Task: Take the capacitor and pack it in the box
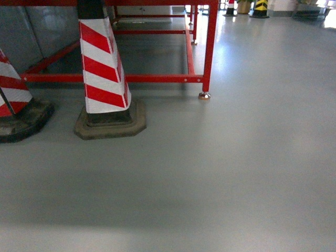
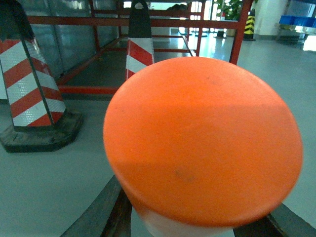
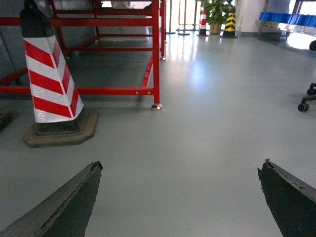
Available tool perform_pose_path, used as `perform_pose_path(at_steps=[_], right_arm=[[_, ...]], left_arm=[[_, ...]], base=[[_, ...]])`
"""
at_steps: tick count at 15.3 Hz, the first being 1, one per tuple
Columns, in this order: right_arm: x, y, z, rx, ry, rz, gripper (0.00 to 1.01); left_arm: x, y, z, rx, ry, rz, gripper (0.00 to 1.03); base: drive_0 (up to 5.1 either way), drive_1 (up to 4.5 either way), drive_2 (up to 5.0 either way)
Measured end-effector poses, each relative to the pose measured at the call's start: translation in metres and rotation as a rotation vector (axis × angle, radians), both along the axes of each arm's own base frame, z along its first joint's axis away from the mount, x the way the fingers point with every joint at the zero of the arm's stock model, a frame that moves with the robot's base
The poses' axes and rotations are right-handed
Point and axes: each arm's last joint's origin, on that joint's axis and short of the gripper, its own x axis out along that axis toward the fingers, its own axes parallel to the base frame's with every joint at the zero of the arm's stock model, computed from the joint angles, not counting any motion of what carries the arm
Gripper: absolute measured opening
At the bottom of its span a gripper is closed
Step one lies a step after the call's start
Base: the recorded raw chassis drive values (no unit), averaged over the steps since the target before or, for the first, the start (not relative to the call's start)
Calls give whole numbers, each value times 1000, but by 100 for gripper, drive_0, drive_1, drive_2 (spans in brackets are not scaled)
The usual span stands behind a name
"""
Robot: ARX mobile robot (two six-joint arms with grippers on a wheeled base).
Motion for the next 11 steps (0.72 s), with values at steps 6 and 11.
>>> perform_pose_path(at_steps=[6, 11], right_arm=[[0, 0, 0, 0, -2, 0, 98], [0, 0, 1, 0, -6, 0, 98]], left_arm=[[0, 0, 0, 0, 1, 2, 44], [0, 0, 0, 0, -1, 2, 44]], base=[[-498, 248, 248], [-493, 252, 252]])
